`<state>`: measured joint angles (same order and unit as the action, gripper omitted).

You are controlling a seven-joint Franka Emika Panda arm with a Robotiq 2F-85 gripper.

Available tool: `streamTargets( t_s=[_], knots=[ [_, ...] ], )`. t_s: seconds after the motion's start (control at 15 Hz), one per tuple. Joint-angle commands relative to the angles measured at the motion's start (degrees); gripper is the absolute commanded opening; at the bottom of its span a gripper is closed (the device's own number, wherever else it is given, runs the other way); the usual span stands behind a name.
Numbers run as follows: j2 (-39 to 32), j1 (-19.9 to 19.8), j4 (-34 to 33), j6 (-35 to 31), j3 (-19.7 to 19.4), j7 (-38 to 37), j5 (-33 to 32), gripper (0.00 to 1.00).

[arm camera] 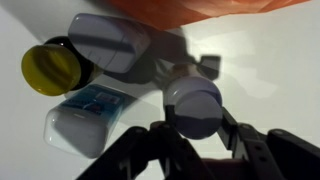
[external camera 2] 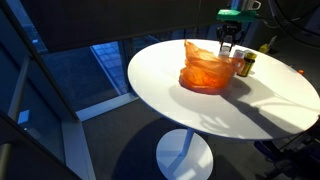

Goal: Remove the white bottle from the plastic bag and put it on the table

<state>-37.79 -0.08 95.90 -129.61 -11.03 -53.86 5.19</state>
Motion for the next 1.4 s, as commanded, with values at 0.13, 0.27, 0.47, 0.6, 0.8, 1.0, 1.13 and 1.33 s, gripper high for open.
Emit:
streamTargets(
  t_s=[0.13,0.27,0.47,0.6,0.8,1.0,1.13,1.33],
  knots=[
    [2.1,-1.2,-0.3,5.8,1.7,4.0,0.2,0.85],
    [3.8,-0.9,0.5,8.9,2.4,7.0,-0.1,0.99],
    [6.7,0.0,1.6,12.9,3.3,11.8,-1.0,1.00],
    [8.4,0.4,2.0,14.7,4.1,15.0,-1.1,1.00],
    [11.0,1.2,2.5,17.4,5.3,19.7,-1.2,1.00],
    [14.0,1.7,2.8,21.4,6.6,26.4,-1.3,1.00],
    [16.3,2.1,3.4,23.9,7.2,30.4,-1.7,1.00],
    [20.6,2.3,5.0,27.5,8.1,36.2,-3.2,1.00]
  ],
)
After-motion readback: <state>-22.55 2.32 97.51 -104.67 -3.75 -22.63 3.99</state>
